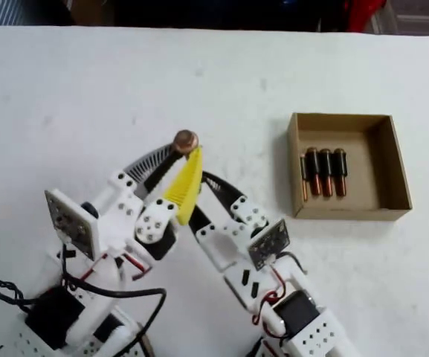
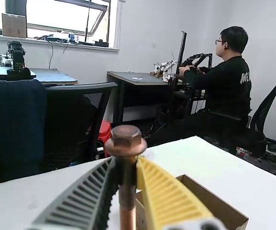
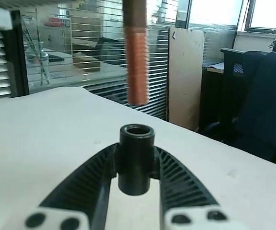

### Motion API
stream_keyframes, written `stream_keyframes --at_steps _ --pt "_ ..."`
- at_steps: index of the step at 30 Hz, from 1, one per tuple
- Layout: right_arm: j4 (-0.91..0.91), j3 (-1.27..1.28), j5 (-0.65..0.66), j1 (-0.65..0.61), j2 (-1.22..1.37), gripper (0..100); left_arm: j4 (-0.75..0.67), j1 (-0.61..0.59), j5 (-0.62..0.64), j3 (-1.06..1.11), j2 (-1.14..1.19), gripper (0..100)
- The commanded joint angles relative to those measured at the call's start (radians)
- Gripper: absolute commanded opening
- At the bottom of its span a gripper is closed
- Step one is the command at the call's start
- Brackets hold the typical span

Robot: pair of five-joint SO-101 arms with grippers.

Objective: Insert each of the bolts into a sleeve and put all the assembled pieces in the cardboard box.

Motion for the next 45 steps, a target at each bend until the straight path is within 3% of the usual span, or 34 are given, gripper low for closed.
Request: stream_keyframes --at_steps 1,9,16,24,29,35,45 --pt "0.002 -0.012 0.020 -0.005 -0.019 1.7 0.021 0.012 -0.009 -0.005 -0.005 2" --pt "0.002 -0.009 0.061 -0.005 -0.021 1.7 0.060 0.007 -0.014 0.018 -0.007 2" --pt "0.004 -0.008 0.061 -0.005 -0.021 1.7 0.028 -0.074 -0.058 0.021 -0.005 2" --pt "0.004 -0.008 0.061 -0.005 -0.021 1.7 -0.011 -0.070 -0.061 0.017 0.008 2" --pt "0.004 -0.008 0.061 -0.005 -0.021 1.7 -0.034 -0.070 -0.057 -0.009 0.143 2" --pt "0.004 -0.008 0.064 -0.005 -0.021 1.7 -0.025 -0.044 -0.026 -0.086 0.193 2" --pt "0.004 -0.008 0.061 -0.005 -0.021 1.7 0.021 -0.036 -0.020 -0.025 0.193 2"
